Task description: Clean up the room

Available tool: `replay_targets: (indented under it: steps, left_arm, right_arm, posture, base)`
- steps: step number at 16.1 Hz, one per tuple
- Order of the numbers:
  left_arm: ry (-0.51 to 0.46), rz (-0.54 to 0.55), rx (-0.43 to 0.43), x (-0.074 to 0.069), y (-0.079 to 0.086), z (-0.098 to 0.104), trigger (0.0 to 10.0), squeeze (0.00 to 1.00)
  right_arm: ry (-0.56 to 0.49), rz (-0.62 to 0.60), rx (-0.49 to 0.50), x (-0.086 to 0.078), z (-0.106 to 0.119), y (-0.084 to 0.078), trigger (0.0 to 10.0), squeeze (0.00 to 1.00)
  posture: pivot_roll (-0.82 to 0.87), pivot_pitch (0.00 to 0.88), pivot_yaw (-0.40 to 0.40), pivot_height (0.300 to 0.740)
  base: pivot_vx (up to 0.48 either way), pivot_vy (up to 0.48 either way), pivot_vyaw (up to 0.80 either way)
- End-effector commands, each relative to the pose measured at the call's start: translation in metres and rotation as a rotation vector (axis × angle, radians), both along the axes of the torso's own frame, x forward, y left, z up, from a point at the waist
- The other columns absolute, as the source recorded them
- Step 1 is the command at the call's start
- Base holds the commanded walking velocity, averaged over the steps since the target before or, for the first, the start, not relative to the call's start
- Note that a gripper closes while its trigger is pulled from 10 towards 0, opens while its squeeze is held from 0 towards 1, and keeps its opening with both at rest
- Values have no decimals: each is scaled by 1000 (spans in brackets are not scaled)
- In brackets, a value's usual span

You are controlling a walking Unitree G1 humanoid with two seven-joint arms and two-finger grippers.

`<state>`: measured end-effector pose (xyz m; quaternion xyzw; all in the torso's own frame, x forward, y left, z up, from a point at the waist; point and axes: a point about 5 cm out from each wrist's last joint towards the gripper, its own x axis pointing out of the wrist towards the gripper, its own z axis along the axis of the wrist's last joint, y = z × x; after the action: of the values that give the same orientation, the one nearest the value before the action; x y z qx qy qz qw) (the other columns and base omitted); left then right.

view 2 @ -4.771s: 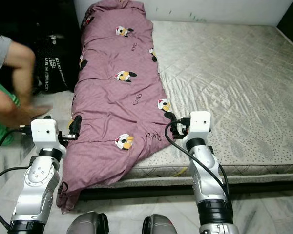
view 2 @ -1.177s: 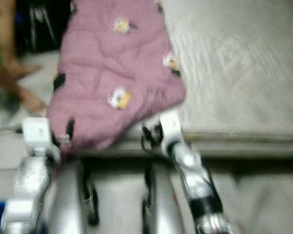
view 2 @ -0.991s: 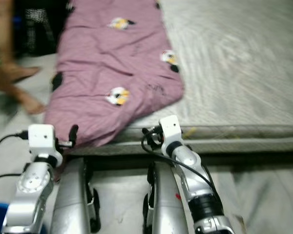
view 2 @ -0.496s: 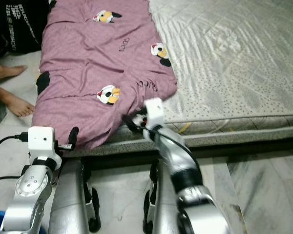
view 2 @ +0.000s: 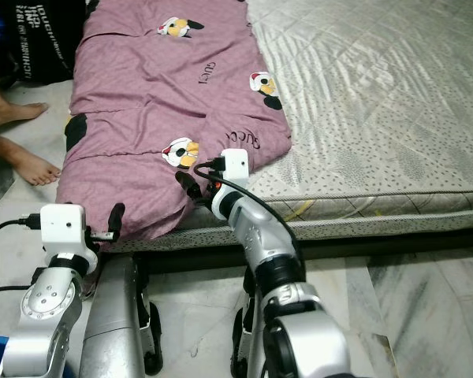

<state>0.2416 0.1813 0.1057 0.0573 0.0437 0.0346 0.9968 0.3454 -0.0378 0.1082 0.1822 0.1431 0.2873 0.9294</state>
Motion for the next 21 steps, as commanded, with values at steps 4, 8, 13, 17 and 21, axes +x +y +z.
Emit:
replay_targets:
  steps: [4, 8, 13, 17, 21]
  left_arm:
    - [-10, -1, 6, 4, -1, 3, 10000, 0]
    - [-16, -3, 2, 8, -3, 4, 10000, 0]
    - [-23, 0, 2, 7, -1, 6, 10000, 0]
    - [-15, 29, 11, -2, 4, 6, 10000, 0]
    - [-11, 32, 17, -5, 6, 7, 10000, 0]
  right_arm:
    - [26, -207, -154, -1, -17, -8, 10000, 0]
    - [148, -299, -203, -2, -36, -28, 10000, 0]
    - [112, -230, -26, 14, -4, -5, 10000, 0]
    - [125, -201, 39, 16, 7, 15, 10000, 0]
    - [224, -212, 8, 8, -8, 26, 10000, 0]
  posture:
    - [120, 200, -50, 547]
    - [110, 200, -51, 547]
    - [129, 209, -58, 547]
    - [164, 229, -69, 547]
    - [177, 239, -65, 547]
  base:
    - [0, 0, 0]
    - [0, 0, 0]
    - [0, 0, 0]
    - [0, 0, 0]
    - [0, 0, 0]
